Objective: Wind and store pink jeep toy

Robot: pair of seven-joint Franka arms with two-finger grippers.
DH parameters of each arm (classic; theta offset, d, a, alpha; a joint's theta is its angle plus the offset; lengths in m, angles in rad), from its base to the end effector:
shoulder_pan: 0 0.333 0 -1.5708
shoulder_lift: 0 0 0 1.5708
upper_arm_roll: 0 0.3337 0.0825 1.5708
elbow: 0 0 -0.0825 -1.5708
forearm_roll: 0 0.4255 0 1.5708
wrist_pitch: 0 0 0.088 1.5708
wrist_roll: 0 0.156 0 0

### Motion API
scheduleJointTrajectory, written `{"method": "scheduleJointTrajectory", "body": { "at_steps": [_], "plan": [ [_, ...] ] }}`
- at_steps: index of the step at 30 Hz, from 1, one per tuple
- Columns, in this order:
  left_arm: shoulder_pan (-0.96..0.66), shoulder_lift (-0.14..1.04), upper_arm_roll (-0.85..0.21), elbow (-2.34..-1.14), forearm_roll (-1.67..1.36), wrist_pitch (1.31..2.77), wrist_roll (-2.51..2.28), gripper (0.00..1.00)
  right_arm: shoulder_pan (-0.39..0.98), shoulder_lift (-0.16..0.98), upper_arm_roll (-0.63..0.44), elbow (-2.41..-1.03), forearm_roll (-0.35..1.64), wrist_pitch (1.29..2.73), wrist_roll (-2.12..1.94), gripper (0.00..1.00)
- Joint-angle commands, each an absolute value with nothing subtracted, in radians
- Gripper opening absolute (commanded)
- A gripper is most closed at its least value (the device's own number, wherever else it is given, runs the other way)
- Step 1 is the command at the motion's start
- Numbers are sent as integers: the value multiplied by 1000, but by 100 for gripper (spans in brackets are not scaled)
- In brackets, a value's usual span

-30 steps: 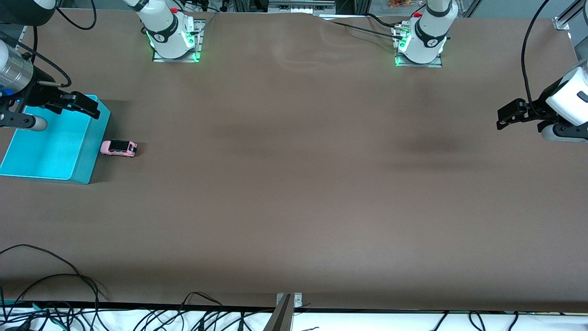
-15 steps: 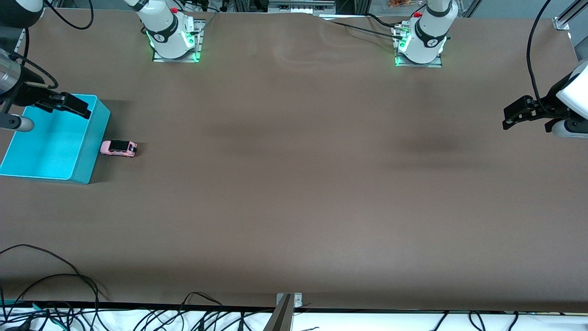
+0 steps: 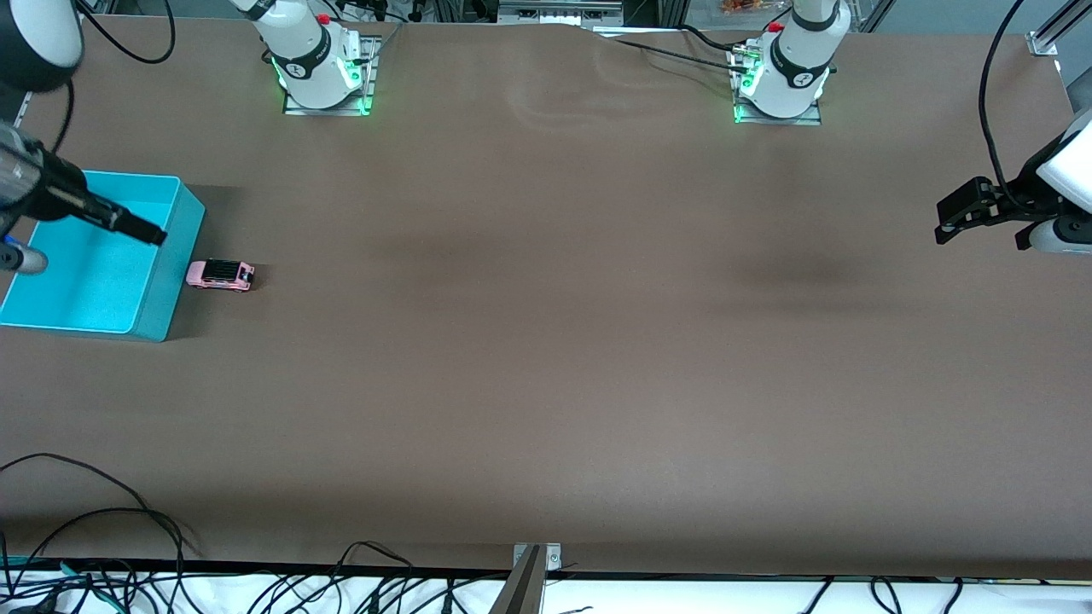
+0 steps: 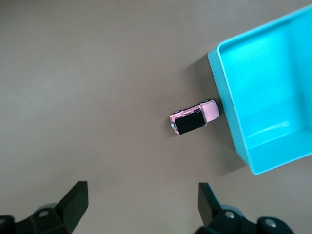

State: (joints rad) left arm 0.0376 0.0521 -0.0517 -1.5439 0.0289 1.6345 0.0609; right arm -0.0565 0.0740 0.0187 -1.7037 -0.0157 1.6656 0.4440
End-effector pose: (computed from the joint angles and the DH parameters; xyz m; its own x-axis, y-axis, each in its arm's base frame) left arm 0.6211 -0.0037 0.5813 0.9964 -0.0766 0.0369 -0.0755 -0.9967 -0.0285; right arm 0.6098 -0.0256 0.4882 0.8819 -0.4617 -0.0950 -0.4578 -0.8870 0.0607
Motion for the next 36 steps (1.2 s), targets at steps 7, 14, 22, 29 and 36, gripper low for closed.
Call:
{"method": "scheduleJointTrajectory", "body": {
  "at_steps": [7,14,22,29,36],
  "plan": [
    [-3,72,-61,-1496,15,1626,75,100,-61,84,-8,-1859,-25,1879,843,100],
    [0,74,-57,-1494,15,1628,80,100,-61,92,-29,-1979,-25,2009,1078,100],
    [-5,72,-60,-1494,15,1626,78,100,-78,127,-43,-2121,-26,2154,1311,100],
    [-8,72,-64,-1494,17,1626,78,100,-100,172,-74,-2190,-25,2229,1377,100],
    [-8,71,-97,-1494,18,1626,77,100,-113,181,-101,-2273,-25,2298,1377,100]
  ]
}}
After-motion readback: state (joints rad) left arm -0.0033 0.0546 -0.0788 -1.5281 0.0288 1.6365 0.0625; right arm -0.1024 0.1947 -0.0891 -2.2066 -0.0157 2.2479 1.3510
